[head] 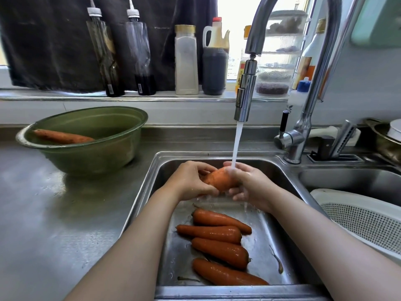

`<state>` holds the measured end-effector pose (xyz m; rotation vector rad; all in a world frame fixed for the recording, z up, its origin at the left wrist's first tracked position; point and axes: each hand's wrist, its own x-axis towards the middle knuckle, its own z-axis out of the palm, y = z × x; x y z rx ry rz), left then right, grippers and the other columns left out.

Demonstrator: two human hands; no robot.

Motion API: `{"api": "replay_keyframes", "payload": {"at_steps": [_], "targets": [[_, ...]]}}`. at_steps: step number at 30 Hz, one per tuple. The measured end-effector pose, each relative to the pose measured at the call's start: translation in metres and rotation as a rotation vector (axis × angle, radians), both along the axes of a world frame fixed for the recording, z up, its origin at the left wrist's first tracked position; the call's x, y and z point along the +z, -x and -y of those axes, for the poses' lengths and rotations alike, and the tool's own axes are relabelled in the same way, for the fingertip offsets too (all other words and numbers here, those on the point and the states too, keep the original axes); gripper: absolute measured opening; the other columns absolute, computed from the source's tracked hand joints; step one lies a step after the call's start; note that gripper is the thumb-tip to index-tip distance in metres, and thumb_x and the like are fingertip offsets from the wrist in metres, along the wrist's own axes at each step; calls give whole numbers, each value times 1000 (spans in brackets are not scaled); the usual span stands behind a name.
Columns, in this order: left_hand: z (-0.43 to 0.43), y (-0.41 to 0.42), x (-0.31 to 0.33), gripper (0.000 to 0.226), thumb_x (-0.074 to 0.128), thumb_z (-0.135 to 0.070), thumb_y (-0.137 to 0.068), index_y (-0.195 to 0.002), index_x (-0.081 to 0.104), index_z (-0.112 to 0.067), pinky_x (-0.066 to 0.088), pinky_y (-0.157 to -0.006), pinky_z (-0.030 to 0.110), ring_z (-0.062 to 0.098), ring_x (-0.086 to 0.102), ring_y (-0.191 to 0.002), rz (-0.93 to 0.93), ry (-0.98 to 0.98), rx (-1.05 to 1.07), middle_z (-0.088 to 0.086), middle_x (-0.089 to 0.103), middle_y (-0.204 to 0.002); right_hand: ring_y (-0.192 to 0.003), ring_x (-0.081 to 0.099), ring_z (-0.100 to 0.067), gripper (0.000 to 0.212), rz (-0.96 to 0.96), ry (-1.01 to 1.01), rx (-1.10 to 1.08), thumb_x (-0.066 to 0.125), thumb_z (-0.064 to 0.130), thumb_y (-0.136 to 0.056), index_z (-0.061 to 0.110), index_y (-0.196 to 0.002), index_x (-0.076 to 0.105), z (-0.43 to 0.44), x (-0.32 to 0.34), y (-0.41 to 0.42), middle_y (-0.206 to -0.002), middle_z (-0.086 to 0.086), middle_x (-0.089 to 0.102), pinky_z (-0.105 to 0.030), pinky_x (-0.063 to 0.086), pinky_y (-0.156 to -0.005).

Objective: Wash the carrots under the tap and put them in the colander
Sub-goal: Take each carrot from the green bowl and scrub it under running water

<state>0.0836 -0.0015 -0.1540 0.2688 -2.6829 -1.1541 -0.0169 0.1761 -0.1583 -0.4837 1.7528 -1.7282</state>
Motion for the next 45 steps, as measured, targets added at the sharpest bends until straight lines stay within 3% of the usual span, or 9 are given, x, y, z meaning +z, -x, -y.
{"api": "replay_keyframes", "payload": {"at_steps": [7,13,16,22,28,31,36,41,45], "targets": [[-15,5,1,65,95,-32,-67,-126,66,-35,59,-92,35,12,64,-107,-19,14,-25,-10,64,-118,-38,46,-12,31,-141,-89,-311,60,47,-102,21,-113,73,10,-1,1,-75,-12,66,-21,36,-35],[-9,3,-1,64,95,-31,-66,-124,69,-35,60,-92,37,9,65,-102,-7,48,-2,-13,66,-112,-56,62,-16,41,-191,-130,23,74,22,-94,25,-134,62,-5,2,0,-107,-18,69,-26,50,-46],[-8,2,-1,64,96,-31,-66,-123,68,-36,60,-93,38,10,66,-103,-9,47,6,-12,66,-112,-54,64,-18,39,-258,-138,-66,82,24,-88,25,-124,67,1,2,-4,-98,-19,74,-26,49,-43],[-9,4,-1,67,95,-33,-65,-127,70,-36,58,-96,39,9,64,-107,-24,12,-16,-11,68,-116,-54,71,-30,32,-191,-150,-168,49,41,-108,21,-117,72,5,6,0,-88,-21,76,-27,49,-38],[11,-2,-8,55,87,-33,-79,-131,71,-32,57,-100,41,11,73,-102,82,-143,-81,-8,77,-110,-114,68,-36,25,-79,-87,147,57,32,-105,31,-130,64,-6,-2,5,-132,-13,62,-54,58,-97],[11,-5,-7,47,85,-28,-84,-129,73,-32,59,-96,38,10,75,-96,125,-171,-108,-7,79,-104,-113,66,-34,22,7,26,93,59,24,-104,18,-124,65,2,-5,-1,-130,-18,61,-43,63,-82],[1,1,-5,71,93,-42,-60,-127,73,-32,54,-104,38,5,68,-110,56,-101,-64,-14,74,-118,-106,68,-36,27,-94,-83,-158,49,32,-109,18,-107,73,12,-3,-2,-117,-14,69,-52,63,-83],[5,1,-4,63,95,-27,-66,-124,74,-33,57,-100,35,7,70,-106,1,-108,-44,-12,76,-112,-120,63,-37,30,245,234,94,42,8,-109,9,-130,64,-5,1,9,-137,-22,58,-44,62,-83],[15,-1,-10,60,93,-29,-71,-128,73,-32,56,-102,39,11,71,-109,-7,-188,-61,-10,76,-115,-126,61,-36,39,272,291,192,51,-1,-99,8,-136,59,-9,3,10,-139,-22,58,-45,58,-98]]}}
